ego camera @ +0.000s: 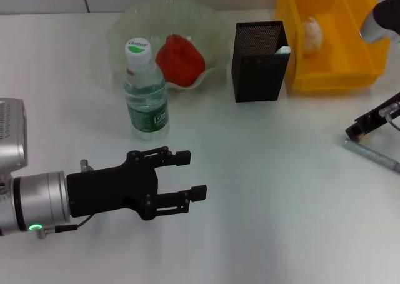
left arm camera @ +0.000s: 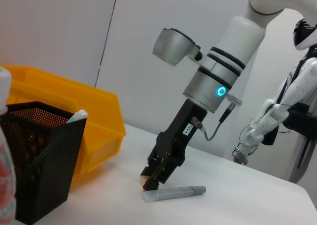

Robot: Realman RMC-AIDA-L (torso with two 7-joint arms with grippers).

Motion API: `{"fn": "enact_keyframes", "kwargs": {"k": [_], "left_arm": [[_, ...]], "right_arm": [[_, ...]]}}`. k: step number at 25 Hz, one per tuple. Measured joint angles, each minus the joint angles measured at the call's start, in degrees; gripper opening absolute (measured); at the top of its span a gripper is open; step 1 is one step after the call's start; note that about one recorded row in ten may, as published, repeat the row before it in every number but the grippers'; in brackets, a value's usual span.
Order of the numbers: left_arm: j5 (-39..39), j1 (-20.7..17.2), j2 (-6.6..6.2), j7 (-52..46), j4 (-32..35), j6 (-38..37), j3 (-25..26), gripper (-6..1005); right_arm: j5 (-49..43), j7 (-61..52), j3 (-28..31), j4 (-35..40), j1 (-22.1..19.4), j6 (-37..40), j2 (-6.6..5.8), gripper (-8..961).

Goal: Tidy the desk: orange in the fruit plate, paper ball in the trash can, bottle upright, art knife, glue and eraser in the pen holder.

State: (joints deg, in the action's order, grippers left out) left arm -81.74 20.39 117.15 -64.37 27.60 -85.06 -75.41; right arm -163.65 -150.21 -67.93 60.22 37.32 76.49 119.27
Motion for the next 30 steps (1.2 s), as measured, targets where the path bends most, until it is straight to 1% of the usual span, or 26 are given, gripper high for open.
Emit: {"fn": "enact_keyframes", "kwargs": {"k": [6,8,12,14,15,16,17,18,19,21,22,23,24,26,27,28,30], "left_arm": [[0.0,-0.1,0.01,0.0,0.0,-0.3,0.0,757],[0.0,-0.3,0.08,0.0,0.1,-0.3,0.0,757],[0.0,-0.4,0.09,-0.1,0.1,-0.4,0.0,757],[0.0,-0.4,0.1,-0.1,0.1,-0.5,0.0,757],[0.0,-0.4,0.1,-0.1,0.1,-0.5,0.0,757],[0.0,-0.4,0.09,-0.1,0.2,-0.7,0.0,757],[0.0,-0.4,0.09,-0.1,0.2,-0.8,0.0,757],[0.0,-0.3,0.12,-0.1,0.2,-0.8,0.0,757],[0.0,-0.3,0.12,-0.1,0.2,-0.8,0.0,757],[0.0,-0.3,0.15,-0.1,0.1,-0.8,-0.1,757],[0.0,-0.3,0.18,-0.1,0.1,-1.0,-0.2,757],[0.0,-0.3,0.21,-0.1,0.1,-1.2,-0.1,757],[0.0,-0.3,0.21,-0.1,0.1,-1.2,-0.1,757],[0.0,-0.3,0.31,-0.1,0.1,-1.3,-0.1,757],[0.0,-0.3,0.35,-0.1,0.1,-1.3,-0.1,757],[0.0,-0.3,0.37,0.0,0.1,-1.3,-0.1,757],[0.0,-0.3,0.51,0.1,0.1,-1.3,0.0,757]], "right_arm": [[1.6,0.9,0.1,0.1,-0.4,-0.1,0.02,416],[4.1,2.2,0.5,1.6,-1.3,1.0,-0.03,415],[4.9,2.5,0.6,4.0,-2.3,1.9,-0.07,414],[5.1,2.5,0.7,7.6,-3.3,3.3,-0.08,414],[5.1,2.5,0.7,7.6,-3.3,3.3,-0.08,414],[6.4,2.6,0.8,11.2,-4.0,4.7,-0.08,413],[6.4,2.6,0.8,11.2,-4.0,4.7,-0.08,413],[9.5,2.6,1.2,14.9,-4.3,6.3,-0.17,413],[9.5,2.6,1.2,14.9,-4.3,6.3,-0.17,413],[13.2,2.6,2.2,18.3,-4.0,8.2,-0.35,412],[14.7,2.6,2.7,19.9,-3.6,9.1,-0.41,412],[16.4,2.5,3.9,22.8,-1.9,10.1,-0.5,412],[16.4,2.5,3.9,22.8,-1.9,10.1,-0.5,411],[16.7,2.5,5.1,24.1,0.8,9.8,-0.49,414],[16.8,2.4,5.6,23.6,2.4,9.0,-0.45,417],[16.8,2.5,5.9,20.3,5.9,6.9,-0.39,419],[16.9,2.5,5.8,15.3,9.2,3.8,-0.38,425]]}}
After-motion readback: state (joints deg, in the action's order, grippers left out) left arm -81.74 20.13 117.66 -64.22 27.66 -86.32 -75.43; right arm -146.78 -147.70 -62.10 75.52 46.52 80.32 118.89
